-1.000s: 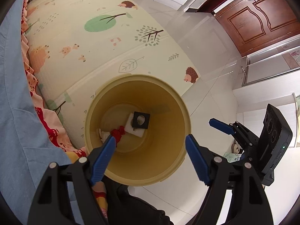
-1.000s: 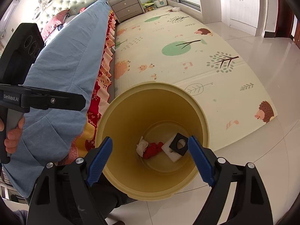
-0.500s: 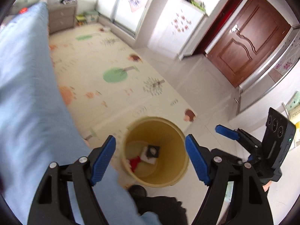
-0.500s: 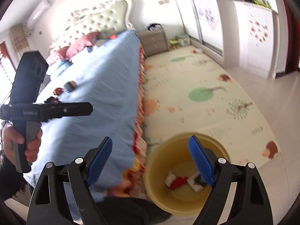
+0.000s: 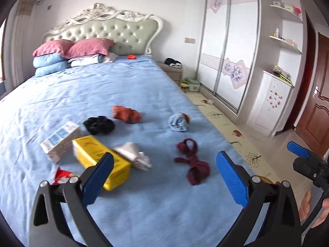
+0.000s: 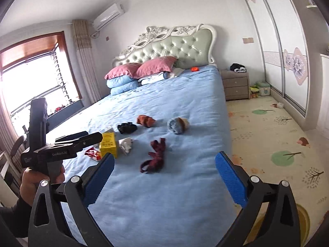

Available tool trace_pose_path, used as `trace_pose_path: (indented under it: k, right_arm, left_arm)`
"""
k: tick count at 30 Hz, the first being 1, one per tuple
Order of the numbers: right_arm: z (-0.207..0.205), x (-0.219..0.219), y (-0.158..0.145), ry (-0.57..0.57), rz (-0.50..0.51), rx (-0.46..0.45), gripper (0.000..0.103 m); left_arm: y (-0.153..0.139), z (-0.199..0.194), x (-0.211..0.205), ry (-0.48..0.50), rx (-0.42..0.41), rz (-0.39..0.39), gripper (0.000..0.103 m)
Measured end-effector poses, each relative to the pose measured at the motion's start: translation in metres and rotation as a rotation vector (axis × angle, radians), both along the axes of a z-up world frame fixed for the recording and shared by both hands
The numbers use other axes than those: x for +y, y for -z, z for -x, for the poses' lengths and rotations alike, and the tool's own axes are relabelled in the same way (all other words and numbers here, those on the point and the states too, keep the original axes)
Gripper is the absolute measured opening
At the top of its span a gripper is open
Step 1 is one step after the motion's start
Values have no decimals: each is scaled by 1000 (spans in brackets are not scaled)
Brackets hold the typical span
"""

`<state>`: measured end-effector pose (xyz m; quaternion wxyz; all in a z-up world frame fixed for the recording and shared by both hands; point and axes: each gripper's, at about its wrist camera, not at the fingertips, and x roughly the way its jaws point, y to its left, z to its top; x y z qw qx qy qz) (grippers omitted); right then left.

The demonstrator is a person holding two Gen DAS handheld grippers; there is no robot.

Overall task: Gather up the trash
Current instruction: 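Return to the bed and grasp the yellow milk carton with the right gripper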

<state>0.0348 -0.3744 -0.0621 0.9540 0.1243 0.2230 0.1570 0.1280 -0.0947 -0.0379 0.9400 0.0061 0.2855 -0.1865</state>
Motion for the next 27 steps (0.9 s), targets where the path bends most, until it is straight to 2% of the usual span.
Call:
trace_pose_path:
  k: [4, 7, 11, 15, 17, 19, 23, 27]
  right_arm:
    - [-24, 55, -9, -89, 17, -7, 95]
    - [-39, 94, -10, -154, 46, 4, 95]
    - [-62, 143, -7, -228, 82, 38, 95]
    - [-99, 183, 3, -267, 142, 112, 94]
    - [-118, 198, 12, -303, 162, 176, 88]
    - [-134, 214, 22, -342, 196, 233, 75]
    - [-153, 228, 35, -338, 276, 268, 74]
    - [-162, 233, 41, -320, 310, 284, 74]
  left_arm:
    - [6, -6, 63, -81, -11, -2, 99]
    - [14, -12, 103, -93, 3, 18, 99]
    - [25, -18, 139, -95, 14, 39, 99]
    - [36, -26, 166, -125, 30, 48, 99]
    - [40, -31, 174, -126, 43, 46, 99]
    - [44, -35, 178, -123, 44, 41, 99]
    - [47, -39, 176, -90, 50, 44, 99]
    - [51, -41, 168, -60, 54, 27, 99]
